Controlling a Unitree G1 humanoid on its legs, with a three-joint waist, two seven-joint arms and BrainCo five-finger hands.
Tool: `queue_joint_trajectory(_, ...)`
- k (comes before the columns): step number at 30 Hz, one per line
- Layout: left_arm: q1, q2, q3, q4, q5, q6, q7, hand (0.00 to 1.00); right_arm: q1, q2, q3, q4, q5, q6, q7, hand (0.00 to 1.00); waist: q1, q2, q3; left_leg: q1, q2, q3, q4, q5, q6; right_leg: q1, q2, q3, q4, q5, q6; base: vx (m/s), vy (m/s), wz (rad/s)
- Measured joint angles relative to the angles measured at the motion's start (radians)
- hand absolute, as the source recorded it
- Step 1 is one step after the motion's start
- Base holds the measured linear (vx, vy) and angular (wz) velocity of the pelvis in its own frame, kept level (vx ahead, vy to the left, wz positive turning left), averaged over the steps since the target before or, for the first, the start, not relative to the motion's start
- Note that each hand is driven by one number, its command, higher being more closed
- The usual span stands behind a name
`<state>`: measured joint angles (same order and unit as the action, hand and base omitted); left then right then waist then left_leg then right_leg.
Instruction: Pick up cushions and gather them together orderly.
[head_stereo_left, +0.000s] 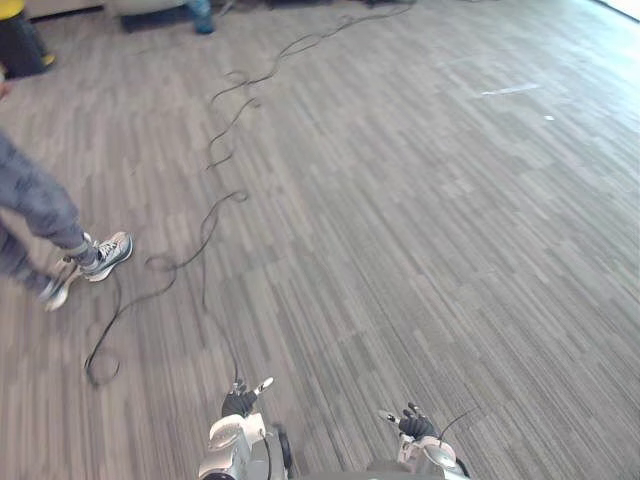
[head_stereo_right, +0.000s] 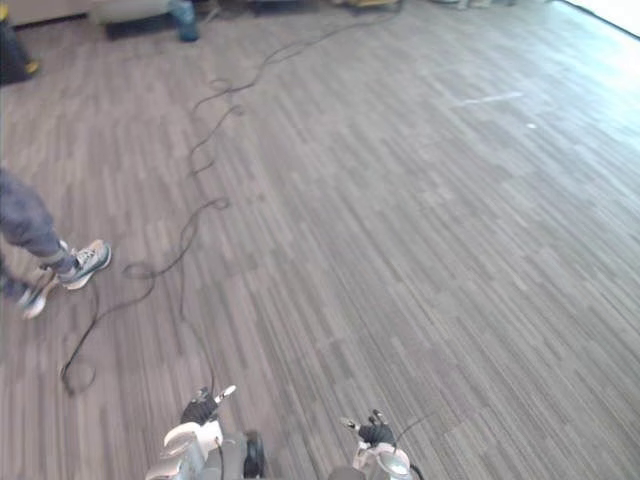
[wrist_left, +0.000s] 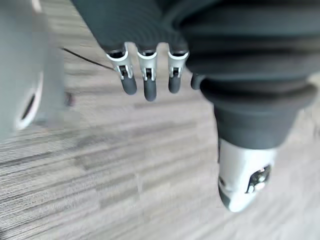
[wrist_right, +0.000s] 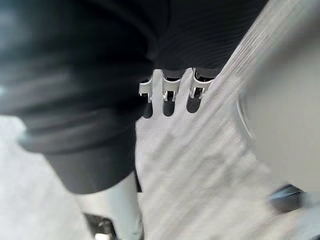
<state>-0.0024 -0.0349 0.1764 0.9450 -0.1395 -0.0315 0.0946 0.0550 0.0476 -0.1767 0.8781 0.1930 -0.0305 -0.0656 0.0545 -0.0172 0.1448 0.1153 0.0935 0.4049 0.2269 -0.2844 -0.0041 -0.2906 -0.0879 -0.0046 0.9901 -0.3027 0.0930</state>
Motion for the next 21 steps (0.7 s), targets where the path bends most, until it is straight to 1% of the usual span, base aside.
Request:
queue_joint_trajectory(1,-0.018,0.014,0.000,0.017,0.000,0.001,0.001,0.00,-0.012,0.012,-0.010,-0.002,0.001,-0.003,0.004,0.00,-0.002,-0.025,0.009,0.046,-0.020,0.032,-0.022,-0.010,-0.016,-0.061,-0.005,-0.062,-0.024,-0.009,-0.017,0.48,0.222,-0.98)
queue_joint_trajectory(2,-0.031,0.017,0.001,0.031,0.000,0.003,0.000,0.00,-0.016,0.013,-0.018,-0.006,0.001,-0.003,0.006,0.00,-0.017,-0.036,0.015,0.074,-0.026,0.045,-0.036,-0.016,-0.017,-0.090,-0.006,-0.123,-0.060,-0.017,-0.035,0.59,0.184,-0.48)
queue_joint_trajectory(3,-0.047,0.012,0.001,0.048,0.001,0.008,0.001,0.00,-0.021,0.011,-0.042,-0.009,0.001,-0.006,0.006,0.00,-0.031,-0.034,0.019,0.123,-0.030,0.054,-0.076,-0.018,-0.018,-0.118,0.001,-0.226,-0.150,-0.019,-0.079,0.51,0.118,-0.13)
queue_joint_trajectory(4,-0.056,0.005,0.000,0.049,0.001,0.011,0.000,0.00,-0.023,0.011,-0.061,-0.012,0.001,-0.008,0.005,0.00,-0.044,-0.032,0.020,0.154,-0.032,0.053,-0.097,-0.018,-0.018,-0.142,0.014,-0.283,-0.232,-0.003,-0.109,0.64,0.134,0.02)
queue_joint_trajectory(5,-0.062,0.000,0.000,0.049,0.003,0.011,-0.001,0.00,-0.022,0.011,-0.075,-0.014,0.001,-0.008,0.005,0.00,-0.050,-0.033,0.021,0.178,-0.037,0.049,-0.112,-0.018,-0.018,-0.156,0.020,-0.315,-0.298,0.022,-0.128,0.46,0.070,0.14)
queue_joint_trajectory(6,-0.064,-0.005,0.000,0.050,0.004,0.011,-0.003,0.00,-0.020,0.011,-0.095,-0.012,0.001,-0.008,0.005,0.00,-0.054,-0.035,0.022,0.219,-0.052,0.038,-0.124,-0.018,-0.018,-0.166,0.033,-0.335,-0.400,0.079,-0.154,0.76,0.017,0.14)
queue_joint_trajectory(7,-0.060,-0.011,0.001,0.050,0.014,0.014,-0.005,0.00,-0.011,0.007,-0.097,-0.013,0.002,-0.008,0.004,0.00,-0.055,-0.040,0.020,0.252,-0.070,0.018,-0.120,-0.018,-0.018,-0.153,0.036,-0.325,-0.472,0.166,-0.191,0.68,-0.039,0.13)
queue_joint_trajectory(8,-0.059,-0.024,0.004,0.053,0.025,0.017,-0.005,0.00,-0.017,-0.007,-0.095,-0.018,0.000,-0.008,0.005,0.00,-0.065,-0.020,0.026,0.279,-0.057,-0.004,-0.108,-0.016,-0.018,-0.137,0.046,-0.321,-0.434,0.174,-0.262,0.82,-0.071,0.14)
queue_joint_trajectory(9,-0.063,-0.026,-0.001,0.053,0.040,0.019,-0.014,0.00,-0.022,-0.021,-0.096,-0.019,0.000,-0.008,0.006,0.00,-0.073,0.016,0.023,0.262,-0.031,-0.027,-0.023,0.005,-0.050,-0.122,0.046,-0.336,-0.404,0.120,-0.271,0.68,-0.119,0.14)
queue_joint_trajectory(10,-0.071,-0.025,0.002,0.046,0.043,0.019,-0.012,0.00,-0.023,-0.025,-0.098,-0.027,0.001,-0.008,0.006,0.00,-0.076,0.027,0.032,0.213,-0.010,-0.055,0.113,0.036,-0.087,-0.104,0.052,-0.332,-0.394,0.089,-0.278,0.66,-0.132,-0.10)
queue_joint_trajectory(11,-0.070,-0.025,0.014,0.042,0.048,0.019,-0.010,0.00,-0.029,-0.030,-0.096,-0.031,0.001,-0.007,0.007,0.00,-0.071,0.043,0.043,0.138,0.017,-0.095,0.293,0.107,-0.125,-0.064,0.080,-0.307,-0.417,0.075,-0.278,0.67,-0.141,-0.59)
queue_joint_trajectory(12,-0.061,-0.026,0.031,0.037,0.056,0.019,-0.011,0.00,-0.040,-0.028,-0.093,-0.026,0.002,-0.005,0.006,0.00,-0.063,0.064,0.056,0.037,0.060,-0.144,0.549,0.163,-0.165,0.012,0.120,-0.276,-0.481,0.072,-0.280,0.51,-0.057,-0.78)
queue_joint_trajectory(13,-0.060,-0.026,0.036,0.036,0.057,0.019,-0.011,0.00,-0.045,-0.025,-0.092,-0.019,0.002,-0.005,0.005,0.00,-0.061,0.066,0.064,0.003,0.074,-0.150,0.637,0.160,-0.162,0.044,0.136,-0.258,-0.506,0.072,-0.281,0.62,-0.033,-1.02)
queue_joint_trajectory(14,-0.055,-0.019,0.042,0.028,0.058,0.019,-0.011,0.00,-0.061,-0.021,-0.066,0.014,0.003,0.002,0.004,0.00,-0.057,0.048,0.087,-0.103,0.097,-0.156,0.806,0.108,-0.109,0.162,0.155,-0.212,-0.586,0.072,-0.282,0.57,0.000,-0.80)
queue_joint_trajectory(15,-0.050,-0.019,0.039,0.012,0.058,0.019,-0.011,0.00,-0.060,-0.016,-0.049,0.016,0.005,0.005,0.003,0.00,-0.054,0.028,0.092,-0.171,0.103,-0.149,0.821,0.077,-0.087,0.228,0.153,-0.186,-0.637,0.072,-0.281,0.64,0.002,-1.01)
queue_joint_trajectory(16,-0.037,-0.021,0.032,-0.011,0.058,0.016,-0.011,0.00,-0.053,-0.009,-0.039,0.017,0.005,0.007,0.003,0.00,-0.044,0.010,0.086,-0.240,0.120,-0.112,0.761,0.052,-0.054,0.289,0.152,-0.144,-0.690,0.072,-0.279,0.50,0.022,-0.80)
queue_joint_trajectory(17,-0.037,-0.022,0.024,-0.025,0.056,0.016,-0.014,0.00,-0.052,-0.008,-0.039,0.018,0.006,0.008,0.003,0.00,-0.040,0.006,0.084,-0.280,0.127,-0.093,0.695,0.039,-0.047,0.328,0.153,-0.117,-0.713,0.071,-0.266,0.50,0.058,-1.13)
queue_joint_trajectory(18,-0.031,-0.021,0.022,-0.035,0.055,0.009,-0.013,0.00,-0.054,-0.005,-0.044,0.017,0.006,0.010,0.003,0.00,-0.032,0.005,0.084,-0.340,0.126,-0.089,0.531,0.025,-0.043,0.379,0.151,-0.063,-0.738,0.055,-0.236,0.52,0.106,-1.18)
queue_joint_trajectory(19,-0.031,-0.024,0.023,-0.036,0.052,0.005,-0.012,0.00,-0.054,-0.005,-0.051,0.016,0.005,0.010,0.003,0.00,-0.026,0.007,0.082,-0.370,0.119,-0.112,0.406,0.027,-0.048,0.410,0.151,-0.017,-0.748,0.041,-0.217,0.52,0.136,-1.26)
queue_joint_trajectory(20,-0.031,-0.028,0.024,-0.036,0.050,0.002,-0.011,0.00,-0.052,-0.005,-0.057,0.016,0.005,0.010,0.001,0.00,-0.020,0.013,0.079,-0.392,0.112,-0.142,0.328,0.037,-0.059,0.434,0.147,0.011,-0.759,0.027,-0.202,0.53,0.215,-1.29)
queue_joint_trajectory(21,-0.031,-0.028,0.025,-0.038,0.045,-0.003,-0.010,0.00,-0.045,-0.009,-0.056,0.016,0.004,0.011,-0.004,0.00,-0.011,0.017,0.075,-0.411,0.092,-0.197,0.206,0.072,-0.086,0.466,0.133,0.058,-0.775,-0.013,-0.184,0.54,0.295,-1.25)
